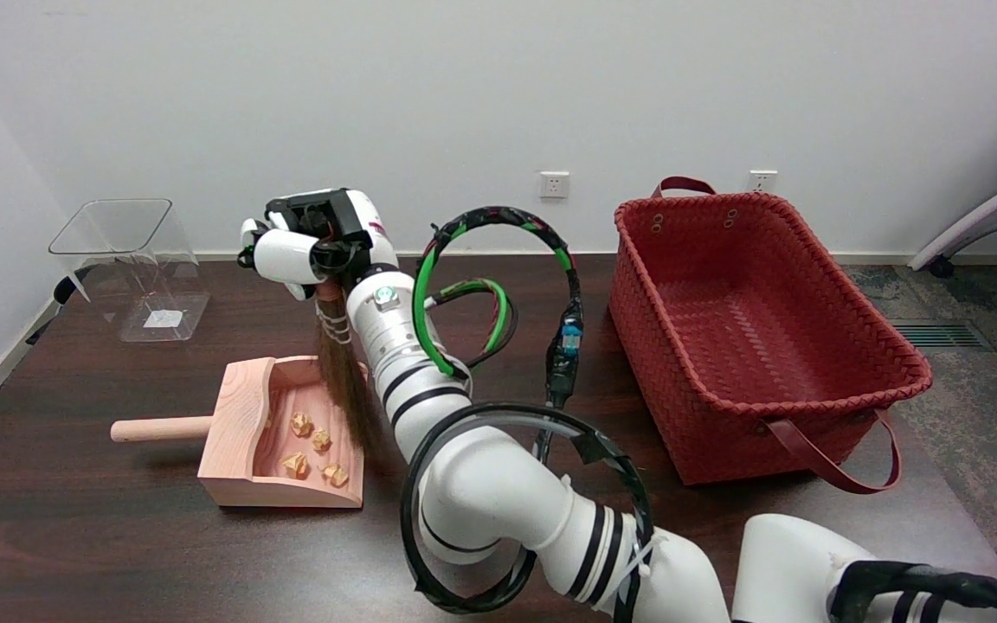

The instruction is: Sweep the paper balls into the dustpan.

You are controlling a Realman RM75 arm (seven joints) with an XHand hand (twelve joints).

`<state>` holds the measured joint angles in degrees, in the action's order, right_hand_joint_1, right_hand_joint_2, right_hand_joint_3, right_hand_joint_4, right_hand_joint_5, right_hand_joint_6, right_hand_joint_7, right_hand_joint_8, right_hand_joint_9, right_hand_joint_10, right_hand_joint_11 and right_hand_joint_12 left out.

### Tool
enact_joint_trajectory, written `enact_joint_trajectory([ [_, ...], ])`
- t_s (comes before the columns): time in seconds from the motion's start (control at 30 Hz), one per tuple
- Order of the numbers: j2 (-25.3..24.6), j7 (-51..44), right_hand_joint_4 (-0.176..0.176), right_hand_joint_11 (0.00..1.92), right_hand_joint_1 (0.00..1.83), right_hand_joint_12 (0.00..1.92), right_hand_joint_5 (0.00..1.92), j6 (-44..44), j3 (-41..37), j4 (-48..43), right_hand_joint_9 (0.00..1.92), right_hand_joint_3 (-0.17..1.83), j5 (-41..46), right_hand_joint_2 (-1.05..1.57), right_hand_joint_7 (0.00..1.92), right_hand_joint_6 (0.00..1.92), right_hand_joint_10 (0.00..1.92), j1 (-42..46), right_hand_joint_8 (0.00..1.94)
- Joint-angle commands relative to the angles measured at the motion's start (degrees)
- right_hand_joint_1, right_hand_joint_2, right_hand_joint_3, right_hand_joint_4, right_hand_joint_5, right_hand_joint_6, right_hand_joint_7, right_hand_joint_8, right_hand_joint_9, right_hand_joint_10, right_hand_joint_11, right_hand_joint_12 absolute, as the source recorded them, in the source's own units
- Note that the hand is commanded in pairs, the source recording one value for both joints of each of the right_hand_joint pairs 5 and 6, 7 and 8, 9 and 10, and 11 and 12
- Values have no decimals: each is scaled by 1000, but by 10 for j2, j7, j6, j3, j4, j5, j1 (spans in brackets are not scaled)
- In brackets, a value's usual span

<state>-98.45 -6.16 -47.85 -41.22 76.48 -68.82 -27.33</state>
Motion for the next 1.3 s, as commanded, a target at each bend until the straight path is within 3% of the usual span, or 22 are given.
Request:
enact_joint_trajectory([
  [0.03, 57, -177, 0, 1920, 1312, 1920, 1920, -3, 6, 7, 1920, 993, -100, 706, 1920, 1920, 1920, -34, 1920],
  [0.33, 115, -165, 0, 1920, 1324, 1920, 1920, 72, 8, -9, 1920, 1015, -83, 644, 1920, 1920, 1920, -77, 1920],
  [0.43, 144, -108, 0, 1920, 1322, 1920, 1920, 134, 10, -33, 1920, 1021, -79, 633, 1920, 1920, 1920, -97, 1920],
  [0.6, 175, 70, 0, 1920, 1320, 1920, 1920, 179, 21, -89, 1920, 1035, -79, 621, 1920, 1920, 1920, -122, 1920],
  [0.97, 217, 165, 0, 1920, 1351, 1920, 1920, 219, 54, -148, 1920, 1098, -52, 530, 1920, 1920, 1920, -155, 1920],
  [1.17, 231, 166, 0, 1920, 1359, 1920, 1920, 216, 76, -170, 1920, 1130, -170, 484, 1920, 1920, 1920, -179, 1920],
  [1.3, 234, 166, 0, 1920, 1360, 1920, 1920, 213, 77, -177, 1920, 1148, -189, 472, 1920, 1920, 1920, -183, 1920],
])
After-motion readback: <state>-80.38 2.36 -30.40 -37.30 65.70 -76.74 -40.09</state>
